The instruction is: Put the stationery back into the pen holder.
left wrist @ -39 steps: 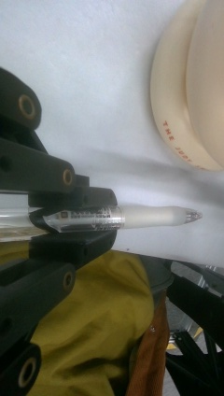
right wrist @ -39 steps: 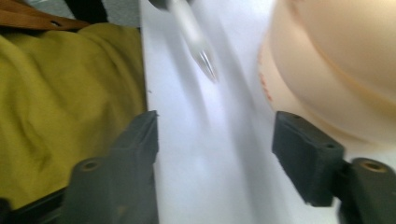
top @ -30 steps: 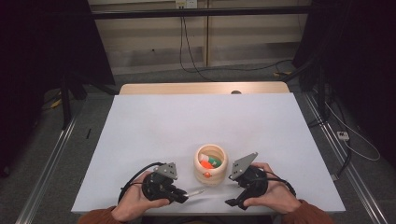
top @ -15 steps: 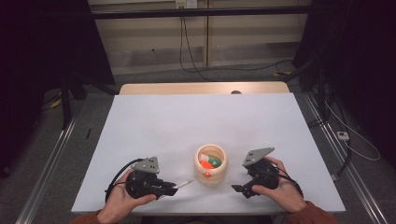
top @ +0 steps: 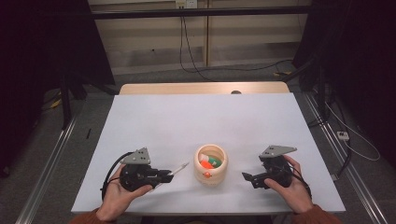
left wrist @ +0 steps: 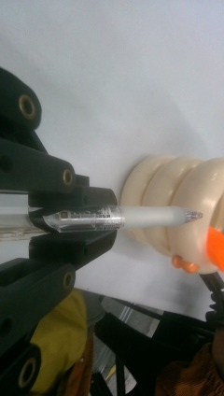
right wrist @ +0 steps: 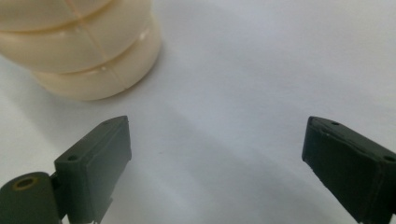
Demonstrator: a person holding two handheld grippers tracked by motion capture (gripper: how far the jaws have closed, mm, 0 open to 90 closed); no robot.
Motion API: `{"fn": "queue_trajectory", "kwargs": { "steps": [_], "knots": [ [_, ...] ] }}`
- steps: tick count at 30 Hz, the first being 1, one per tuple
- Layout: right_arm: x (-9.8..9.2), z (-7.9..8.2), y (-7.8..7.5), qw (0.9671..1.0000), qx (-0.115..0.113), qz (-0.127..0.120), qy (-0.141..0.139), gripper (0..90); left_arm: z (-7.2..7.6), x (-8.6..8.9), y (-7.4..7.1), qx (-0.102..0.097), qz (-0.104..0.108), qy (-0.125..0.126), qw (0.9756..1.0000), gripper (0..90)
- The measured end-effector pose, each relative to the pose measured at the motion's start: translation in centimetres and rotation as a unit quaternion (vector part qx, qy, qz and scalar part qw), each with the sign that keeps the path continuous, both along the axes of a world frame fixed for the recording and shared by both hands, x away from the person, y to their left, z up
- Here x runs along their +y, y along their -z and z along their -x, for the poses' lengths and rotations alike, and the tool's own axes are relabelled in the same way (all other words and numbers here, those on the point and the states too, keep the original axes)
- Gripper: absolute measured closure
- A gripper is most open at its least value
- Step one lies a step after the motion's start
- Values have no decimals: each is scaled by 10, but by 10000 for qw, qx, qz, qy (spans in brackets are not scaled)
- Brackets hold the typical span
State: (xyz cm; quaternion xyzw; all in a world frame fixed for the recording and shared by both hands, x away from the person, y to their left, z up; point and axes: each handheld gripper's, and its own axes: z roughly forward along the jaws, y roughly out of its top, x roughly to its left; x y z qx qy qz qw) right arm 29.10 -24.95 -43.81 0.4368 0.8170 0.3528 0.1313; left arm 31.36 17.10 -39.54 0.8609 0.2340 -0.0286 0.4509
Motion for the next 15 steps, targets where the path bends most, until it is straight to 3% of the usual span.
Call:
{"fn": "queue_trajectory", "kwargs": {
  "steps": [4,7,15],
  "knots": [
    [-6,5,2,9997,-174,-58,158,79,-3,-1,-1,-136,86,-106,9998,797],
    [-7,9,3,9994,-323,-104,120,86,-4,0,-2,-216,170,-260,9993,797],
    [-19,13,9,9982,-376,-267,379,71,-14,-10,-5,-636,506,-533,9953,797]
  ]
}}
